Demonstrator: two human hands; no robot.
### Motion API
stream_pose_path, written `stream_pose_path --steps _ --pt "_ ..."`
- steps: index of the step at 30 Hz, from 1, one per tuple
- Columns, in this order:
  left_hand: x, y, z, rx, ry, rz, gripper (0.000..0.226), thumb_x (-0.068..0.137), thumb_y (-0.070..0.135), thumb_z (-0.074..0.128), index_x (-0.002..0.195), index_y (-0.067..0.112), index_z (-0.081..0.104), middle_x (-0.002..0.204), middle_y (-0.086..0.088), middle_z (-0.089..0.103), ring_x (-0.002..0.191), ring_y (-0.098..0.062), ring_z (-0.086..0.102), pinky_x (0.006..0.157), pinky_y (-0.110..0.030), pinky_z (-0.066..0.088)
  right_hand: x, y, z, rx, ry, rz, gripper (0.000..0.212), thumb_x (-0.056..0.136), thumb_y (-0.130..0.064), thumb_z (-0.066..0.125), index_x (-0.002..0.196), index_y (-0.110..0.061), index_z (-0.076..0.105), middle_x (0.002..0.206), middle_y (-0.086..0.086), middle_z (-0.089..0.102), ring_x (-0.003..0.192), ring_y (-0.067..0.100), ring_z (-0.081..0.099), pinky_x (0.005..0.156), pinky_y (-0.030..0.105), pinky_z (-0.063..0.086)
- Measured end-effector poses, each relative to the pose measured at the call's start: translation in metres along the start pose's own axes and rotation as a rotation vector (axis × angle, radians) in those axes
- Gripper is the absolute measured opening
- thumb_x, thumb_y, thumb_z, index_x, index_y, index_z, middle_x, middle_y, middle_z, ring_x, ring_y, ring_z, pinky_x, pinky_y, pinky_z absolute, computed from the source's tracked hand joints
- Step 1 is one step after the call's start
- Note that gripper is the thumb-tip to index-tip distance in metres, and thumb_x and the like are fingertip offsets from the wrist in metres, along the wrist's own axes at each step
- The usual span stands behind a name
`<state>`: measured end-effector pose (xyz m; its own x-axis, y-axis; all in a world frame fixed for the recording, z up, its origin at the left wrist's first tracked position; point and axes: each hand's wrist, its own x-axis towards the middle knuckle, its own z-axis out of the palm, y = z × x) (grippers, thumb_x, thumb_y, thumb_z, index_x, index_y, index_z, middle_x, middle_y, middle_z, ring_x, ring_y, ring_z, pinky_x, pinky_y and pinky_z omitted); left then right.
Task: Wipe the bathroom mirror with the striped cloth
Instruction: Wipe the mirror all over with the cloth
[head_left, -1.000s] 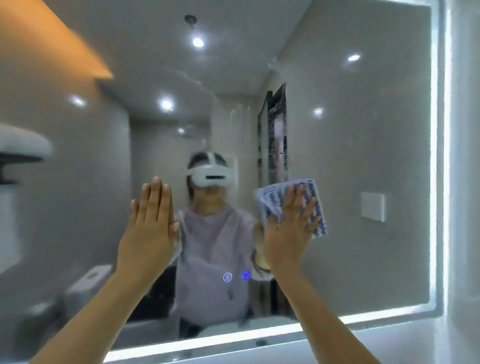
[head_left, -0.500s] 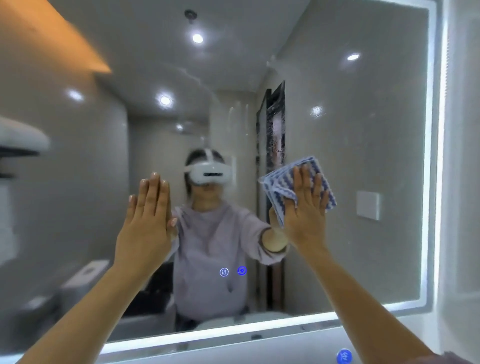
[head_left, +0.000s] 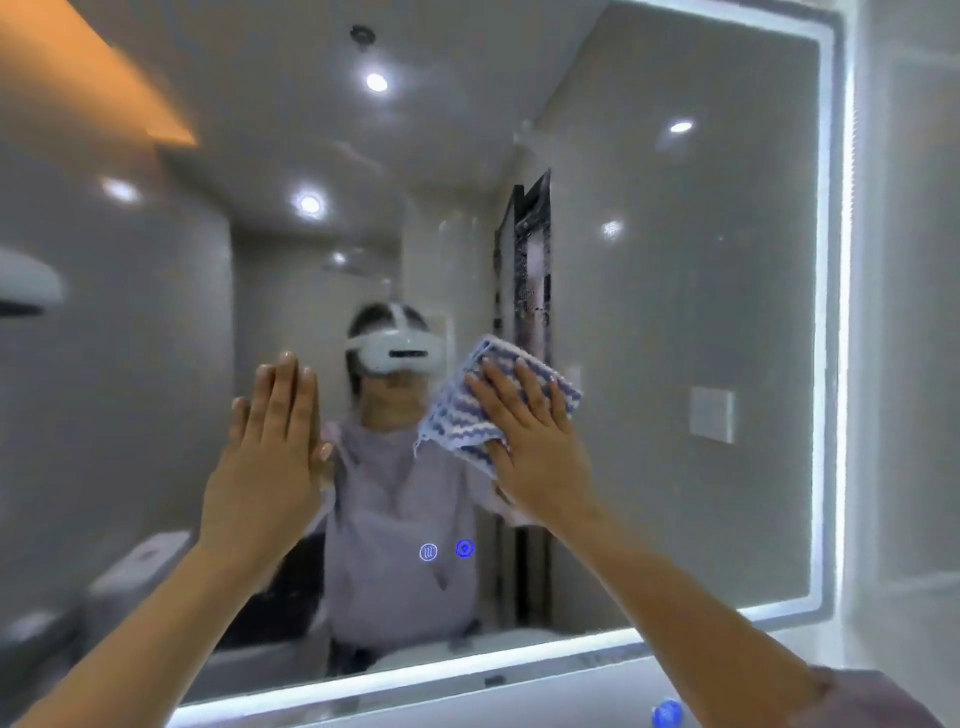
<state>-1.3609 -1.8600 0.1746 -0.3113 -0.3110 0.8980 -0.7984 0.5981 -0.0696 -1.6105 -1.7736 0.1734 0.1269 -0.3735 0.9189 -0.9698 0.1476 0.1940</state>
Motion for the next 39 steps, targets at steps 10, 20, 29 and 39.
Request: stream_pose_path --steps 10,20,29,39 --pt "0.0 -0.002 0.004 0.024 0.027 -0.017 0.065 0.086 0.025 0.029 0.142 -0.007 0.022 0.152 -0.024 0.02 0.14 -0.039 0.021 0.11 -0.055 0.026 0.032 -0.021 -0.001 0.108 0.117 0.603 0.062 0.093 -0.055 0.01 0.149 -0.028 0.01 0.16 0.004 0.004 0.147 0.032 -0.001 0.115 0.052 -0.007" --pt "-0.002 -0.008 0.014 0.076 0.056 -0.001 0.064 0.09 0.03 0.022 0.145 -0.002 0.015 0.155 -0.019 0.013 0.143 -0.033 0.015 0.114 -0.05 0.023 0.033 -0.048 0.01 -0.056 0.014 -0.081 0.049 0.098 -0.041 0.026 0.146 -0.041 0.018 0.157 -0.007 0.017 0.146 0.026 0.012 0.116 0.044 -0.006" --pt "-0.001 -0.007 0.01 0.082 0.05 -0.013 0.063 0.089 0.027 0.024 0.144 -0.003 0.02 0.153 -0.02 0.017 0.142 -0.036 0.019 0.112 -0.05 0.025 0.093 0.027 -0.017 0.129 0.145 0.74 0.057 0.102 -0.04 0.014 0.152 -0.023 -0.008 0.161 0.0 -0.009 0.146 0.024 -0.012 0.117 0.048 -0.011" --pt "-0.001 -0.008 0.017 0.076 0.066 -0.008 0.063 0.089 0.028 0.026 0.145 -0.001 0.017 0.154 -0.018 0.015 0.143 -0.033 0.016 0.113 -0.048 0.021 0.082 -0.086 0.01 0.022 0.075 0.037 0.054 0.1 -0.039 0.025 0.147 -0.033 0.001 0.156 -0.009 -0.008 0.146 0.025 -0.008 0.117 0.054 0.001"
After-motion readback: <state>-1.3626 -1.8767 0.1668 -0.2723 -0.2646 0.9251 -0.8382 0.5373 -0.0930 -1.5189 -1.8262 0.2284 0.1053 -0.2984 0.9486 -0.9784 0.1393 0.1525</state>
